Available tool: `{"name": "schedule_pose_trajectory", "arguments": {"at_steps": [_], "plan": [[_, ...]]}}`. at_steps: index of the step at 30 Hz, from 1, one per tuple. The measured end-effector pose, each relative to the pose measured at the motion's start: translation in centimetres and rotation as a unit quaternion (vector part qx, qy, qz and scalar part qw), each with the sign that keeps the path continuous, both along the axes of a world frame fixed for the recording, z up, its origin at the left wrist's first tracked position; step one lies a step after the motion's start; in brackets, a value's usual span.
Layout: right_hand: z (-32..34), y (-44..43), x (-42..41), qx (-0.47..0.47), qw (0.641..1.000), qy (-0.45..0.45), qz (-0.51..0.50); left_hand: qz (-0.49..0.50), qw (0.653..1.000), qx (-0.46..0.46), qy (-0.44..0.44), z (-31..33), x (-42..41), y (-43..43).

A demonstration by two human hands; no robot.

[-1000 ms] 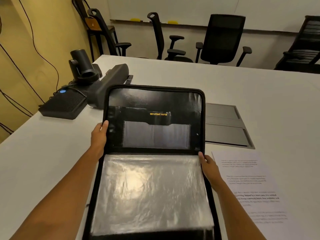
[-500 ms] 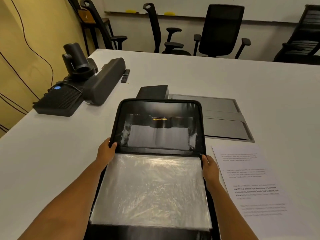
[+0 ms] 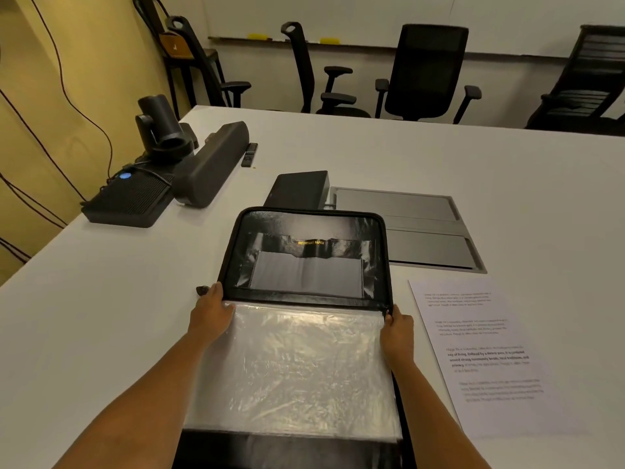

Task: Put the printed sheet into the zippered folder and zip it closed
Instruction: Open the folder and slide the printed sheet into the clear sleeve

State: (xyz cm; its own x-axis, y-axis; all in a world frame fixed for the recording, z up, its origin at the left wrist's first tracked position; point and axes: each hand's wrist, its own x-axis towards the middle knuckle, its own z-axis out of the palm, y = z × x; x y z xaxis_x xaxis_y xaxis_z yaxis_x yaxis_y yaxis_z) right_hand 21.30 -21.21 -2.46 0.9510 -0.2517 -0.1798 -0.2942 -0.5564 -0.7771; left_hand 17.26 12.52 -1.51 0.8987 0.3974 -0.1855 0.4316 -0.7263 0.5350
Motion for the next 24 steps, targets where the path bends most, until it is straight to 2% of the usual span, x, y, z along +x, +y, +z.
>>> {"name": "schedule_pose_trajectory", "arguments": {"at_steps": [3,6,8,13,20,24], "plan": [[0.0,0.7,-1.2,-0.02,0.999,0.005,-0.024,-0.01,0.999,0.02,0.026,-0.4,-1.3,0.1],[0.1,1.0,-2.2,-0.168,0.985,0.034,0.021,-0.024,0.998,0.027,0.051,-1.0,-3.0,-0.3],[0.2,0.9,-3.0,-0.219,0.973,0.038,0.056,-0.036,0.997,0.037,0.055,-1.4,-4.2,-0.7],[0.7,0.5,-5.1,-0.225,0.967,0.047,0.111,-0.042,0.996,0.068,0.046,-1.9,-7.3,-1.7],[0.9,-0.6,-9.2,-0.237,0.963,0.051,0.114,0.025,0.998,0.049,0.027,-1.8,-11.4,-2.9],[0.9,-0.8,-11.6,-0.221,0.968,0.056,0.108,0.017,0.996,0.08,0.047,-1.8,-13.7,-2.9]]}}
